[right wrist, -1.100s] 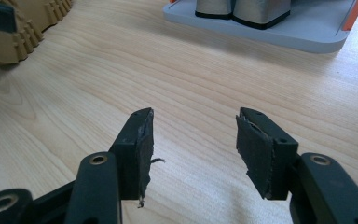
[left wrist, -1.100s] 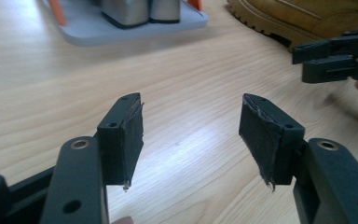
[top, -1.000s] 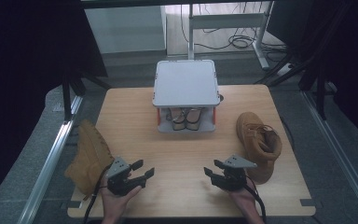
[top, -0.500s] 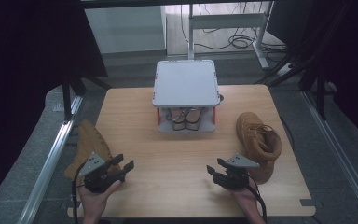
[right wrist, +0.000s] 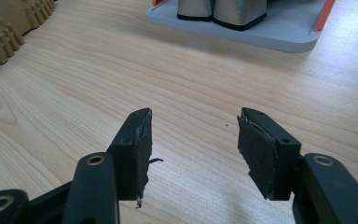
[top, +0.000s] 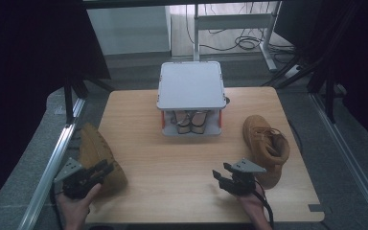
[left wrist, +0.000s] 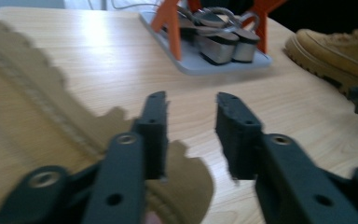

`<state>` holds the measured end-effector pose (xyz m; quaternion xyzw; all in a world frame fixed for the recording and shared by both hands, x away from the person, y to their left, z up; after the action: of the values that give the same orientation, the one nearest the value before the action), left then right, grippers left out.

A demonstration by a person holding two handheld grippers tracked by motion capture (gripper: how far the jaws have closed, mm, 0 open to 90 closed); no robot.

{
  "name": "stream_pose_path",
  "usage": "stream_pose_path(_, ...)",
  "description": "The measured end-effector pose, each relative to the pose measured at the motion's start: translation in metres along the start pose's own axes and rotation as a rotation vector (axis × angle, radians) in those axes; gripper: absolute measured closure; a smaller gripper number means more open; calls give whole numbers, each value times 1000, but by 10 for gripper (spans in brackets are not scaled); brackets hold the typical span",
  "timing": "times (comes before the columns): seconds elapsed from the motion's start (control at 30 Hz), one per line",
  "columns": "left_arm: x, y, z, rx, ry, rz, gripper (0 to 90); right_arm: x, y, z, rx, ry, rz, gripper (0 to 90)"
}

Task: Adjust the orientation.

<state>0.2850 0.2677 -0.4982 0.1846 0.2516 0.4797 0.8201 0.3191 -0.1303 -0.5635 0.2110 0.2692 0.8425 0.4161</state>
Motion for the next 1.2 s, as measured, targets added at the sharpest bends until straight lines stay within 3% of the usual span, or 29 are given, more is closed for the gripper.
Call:
stream_pose_path(0.07, 9, 8, -1, -14, 27, 2, 793, -1, 1, 0, -3, -2, -4, 448)
stream_pose_path(0.2, 29, 21, -7, -23, 65, 55, 887, 0, 0, 1, -7, -1, -4, 446)
stream_pose_path(0.4, 52, 38, -20, -45, 126, 84, 894, 0, -1, 0, 2, 4, -8, 442)
stream_pose_path(0.57, 65, 52, -50, -71, 185, 102, 895, -2, -1, 1, -1, -4, -10, 442)
stream_pose_path(0.73, 76, 67, -61, -80, 210, 138, 895, 0, -4, 2, 3, 0, -9, 442)
stream_pose_path(0.93, 83, 56, -76, -9, 211, 188, 895, -1, -4, 2, 7, 1, -15, 442)
stream_pose_path(1.2, 84, 58, -77, -9, 216, 176, 896, -2, -4, 1, 10, -3, -20, 442)
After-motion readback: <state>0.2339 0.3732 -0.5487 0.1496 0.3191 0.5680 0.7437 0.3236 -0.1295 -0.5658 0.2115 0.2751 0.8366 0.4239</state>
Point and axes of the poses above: each handheld gripper's, and its own axes: y roughly backward along the jaws, z roughly out of its top, x roughly to its left, the point moved 9 cm from there along -y, roughly forward along the jaws, and after that the axes turned 8 degrees about x, right-handed, at the moved point
